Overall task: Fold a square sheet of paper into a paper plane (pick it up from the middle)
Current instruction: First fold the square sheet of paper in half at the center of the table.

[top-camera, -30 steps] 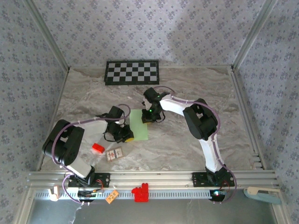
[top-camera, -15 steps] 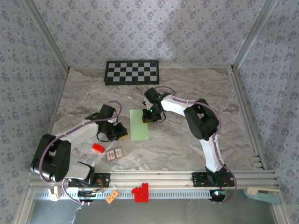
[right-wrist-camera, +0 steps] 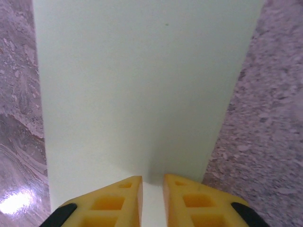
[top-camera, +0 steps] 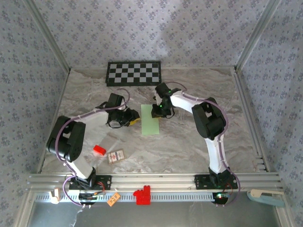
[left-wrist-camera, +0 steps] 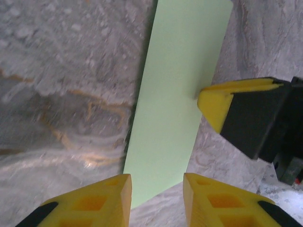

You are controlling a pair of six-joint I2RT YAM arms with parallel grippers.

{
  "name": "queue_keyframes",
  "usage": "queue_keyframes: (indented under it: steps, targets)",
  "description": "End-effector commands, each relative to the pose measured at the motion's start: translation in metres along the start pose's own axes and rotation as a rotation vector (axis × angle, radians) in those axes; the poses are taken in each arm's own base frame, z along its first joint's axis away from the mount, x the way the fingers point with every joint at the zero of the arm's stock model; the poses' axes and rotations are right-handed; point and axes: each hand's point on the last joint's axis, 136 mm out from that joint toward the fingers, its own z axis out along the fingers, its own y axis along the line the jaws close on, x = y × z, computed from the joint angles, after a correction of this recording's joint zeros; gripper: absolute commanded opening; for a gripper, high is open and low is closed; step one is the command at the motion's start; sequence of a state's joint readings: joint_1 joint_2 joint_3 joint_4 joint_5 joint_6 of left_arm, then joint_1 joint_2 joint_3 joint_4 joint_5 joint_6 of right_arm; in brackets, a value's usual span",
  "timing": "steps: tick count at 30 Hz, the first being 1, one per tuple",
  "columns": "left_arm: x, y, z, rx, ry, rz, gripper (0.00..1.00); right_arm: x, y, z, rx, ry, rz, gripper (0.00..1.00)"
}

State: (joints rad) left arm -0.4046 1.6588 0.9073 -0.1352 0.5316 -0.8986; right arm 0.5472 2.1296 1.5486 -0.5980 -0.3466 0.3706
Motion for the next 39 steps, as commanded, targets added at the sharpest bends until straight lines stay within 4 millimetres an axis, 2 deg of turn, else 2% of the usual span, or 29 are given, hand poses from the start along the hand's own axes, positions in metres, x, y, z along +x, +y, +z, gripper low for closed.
queue_keyframes:
  steps: [1,4,7,13,14,22,33,39]
  targets:
    - [-0.009,-0.027,0.007,0.076,-0.006,0.029,0.32,-0.010,0.008,-0.040,-0.011,-0.100,0.011,0.28]
    - [-0.010,-0.036,0.015,0.086,0.003,0.047,0.31,-0.007,0.009,-0.057,-0.039,-0.162,0.066,0.36]
    - [-0.016,-0.042,0.023,0.074,-0.001,0.058,0.30,0.001,0.003,-0.062,-0.046,-0.187,0.134,0.40]
    - [-0.025,-0.040,0.041,0.053,-0.001,0.032,0.28,0.010,-0.012,-0.072,-0.049,-0.247,0.238,0.46]
    - [-0.026,-0.038,0.043,0.045,0.003,0.019,0.27,0.021,-0.020,-0.064,-0.040,-0.223,0.262,0.47]
    - [-0.029,-0.019,0.060,-0.024,0.019,-0.029,0.25,0.032,-0.028,-0.052,-0.057,-0.174,0.303,0.48]
    - [-0.022,0.015,0.068,-0.136,0.030,-0.059,0.25,0.056,-0.017,-0.037,-0.139,-0.076,0.322,0.47]
    - [-0.018,0.026,0.069,-0.169,0.035,-0.067,0.25,0.067,-0.004,-0.031,-0.178,-0.027,0.316,0.47]
